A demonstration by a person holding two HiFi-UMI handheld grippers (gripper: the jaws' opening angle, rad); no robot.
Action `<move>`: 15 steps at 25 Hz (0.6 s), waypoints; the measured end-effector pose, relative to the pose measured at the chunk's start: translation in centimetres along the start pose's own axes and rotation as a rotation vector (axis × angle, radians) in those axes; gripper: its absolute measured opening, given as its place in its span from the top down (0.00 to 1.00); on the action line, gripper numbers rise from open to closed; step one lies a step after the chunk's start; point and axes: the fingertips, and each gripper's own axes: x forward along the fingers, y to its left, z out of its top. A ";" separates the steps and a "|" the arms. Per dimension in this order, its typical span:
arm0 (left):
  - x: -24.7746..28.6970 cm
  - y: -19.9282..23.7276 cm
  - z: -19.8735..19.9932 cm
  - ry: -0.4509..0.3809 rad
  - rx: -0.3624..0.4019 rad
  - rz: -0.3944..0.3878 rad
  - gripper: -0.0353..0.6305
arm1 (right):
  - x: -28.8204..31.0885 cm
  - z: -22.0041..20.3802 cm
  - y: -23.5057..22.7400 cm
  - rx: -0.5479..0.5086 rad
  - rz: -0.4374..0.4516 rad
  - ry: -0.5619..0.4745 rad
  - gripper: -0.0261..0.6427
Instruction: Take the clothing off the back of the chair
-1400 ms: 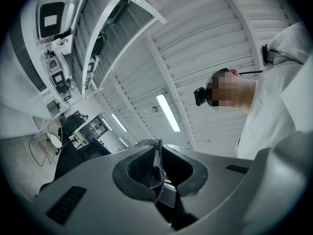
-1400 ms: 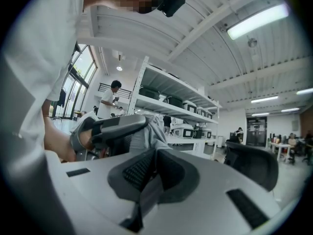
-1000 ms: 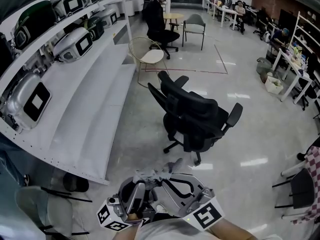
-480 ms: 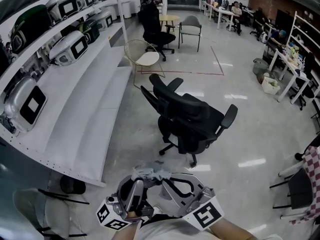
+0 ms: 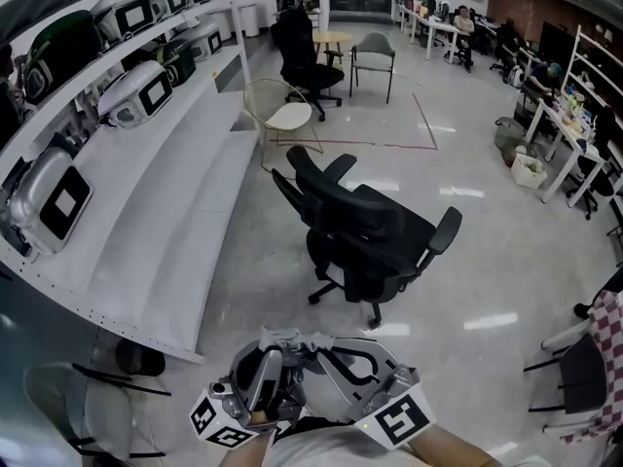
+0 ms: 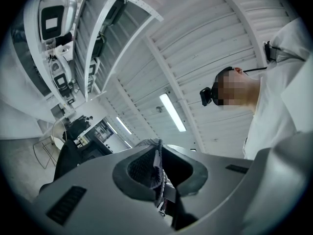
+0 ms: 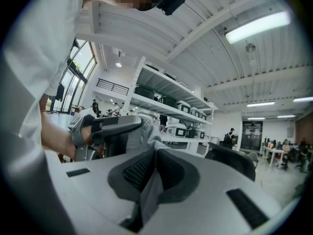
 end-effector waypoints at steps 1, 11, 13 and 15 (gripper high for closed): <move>0.0 -0.1 -0.1 -0.001 0.002 0.003 0.88 | -0.1 0.0 0.0 0.001 0.001 -0.004 0.92; -0.4 0.2 -0.2 -0.004 0.011 0.035 0.88 | 0.2 -0.1 0.1 0.006 0.024 -0.012 0.92; -0.2 0.2 -0.2 -0.003 0.011 0.036 0.88 | 0.2 -0.1 0.0 0.006 0.023 -0.013 0.92; -0.2 0.2 -0.2 -0.001 0.011 0.034 0.88 | 0.2 -0.1 0.0 0.013 0.019 -0.016 0.92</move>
